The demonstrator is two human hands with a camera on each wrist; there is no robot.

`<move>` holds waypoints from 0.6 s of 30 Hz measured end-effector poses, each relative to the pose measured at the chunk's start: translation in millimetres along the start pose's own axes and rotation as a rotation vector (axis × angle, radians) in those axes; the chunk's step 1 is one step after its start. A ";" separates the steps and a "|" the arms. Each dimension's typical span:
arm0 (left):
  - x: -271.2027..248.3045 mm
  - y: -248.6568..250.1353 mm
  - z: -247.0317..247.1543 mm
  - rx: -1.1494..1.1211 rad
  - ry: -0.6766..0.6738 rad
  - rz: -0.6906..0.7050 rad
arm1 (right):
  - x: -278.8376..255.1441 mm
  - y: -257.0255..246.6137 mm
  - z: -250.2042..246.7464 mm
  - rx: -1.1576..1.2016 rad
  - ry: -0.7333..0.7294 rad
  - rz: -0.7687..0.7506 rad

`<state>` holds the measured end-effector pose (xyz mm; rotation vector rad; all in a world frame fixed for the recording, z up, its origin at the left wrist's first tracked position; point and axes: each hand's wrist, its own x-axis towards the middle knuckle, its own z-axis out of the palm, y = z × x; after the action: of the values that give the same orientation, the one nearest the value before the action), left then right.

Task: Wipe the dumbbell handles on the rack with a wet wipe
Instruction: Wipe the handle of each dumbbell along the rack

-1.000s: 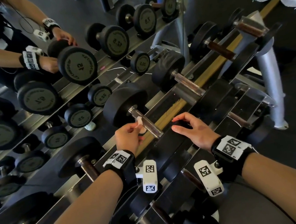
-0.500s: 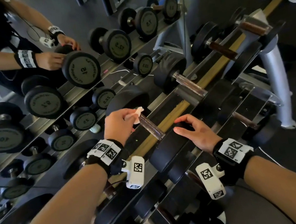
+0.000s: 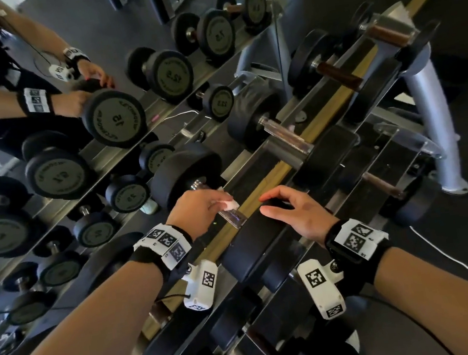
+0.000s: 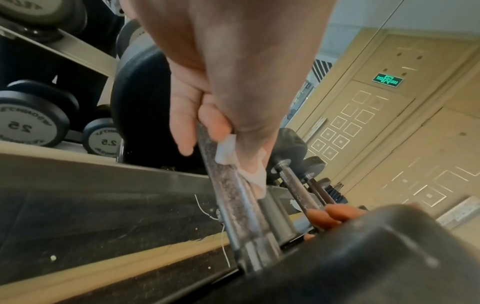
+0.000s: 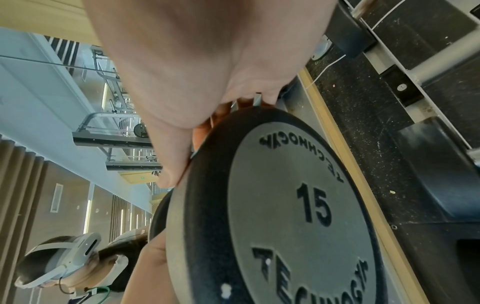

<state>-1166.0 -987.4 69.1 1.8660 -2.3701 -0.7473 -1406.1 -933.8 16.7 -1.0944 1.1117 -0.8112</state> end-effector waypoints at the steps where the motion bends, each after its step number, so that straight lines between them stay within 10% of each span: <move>1: -1.0 2.2 0.5 -0.056 -0.019 -0.026 | 0.9 -1.8 -1.1 -0.016 -0.012 0.003; 11: -31.6 18.0 -14.1 -0.939 0.150 -0.260 | 21.3 -57.8 3.1 -0.141 -0.030 -0.077; 18: -46.2 29.4 -22.1 -1.088 0.311 -0.281 | 36.2 -101.0 33.4 -0.263 -0.137 -0.066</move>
<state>-1172.9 -947.5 112.1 1.5891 -1.0892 -1.2797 -1362.7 -987.3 105.5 -1.3918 1.0914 -0.6420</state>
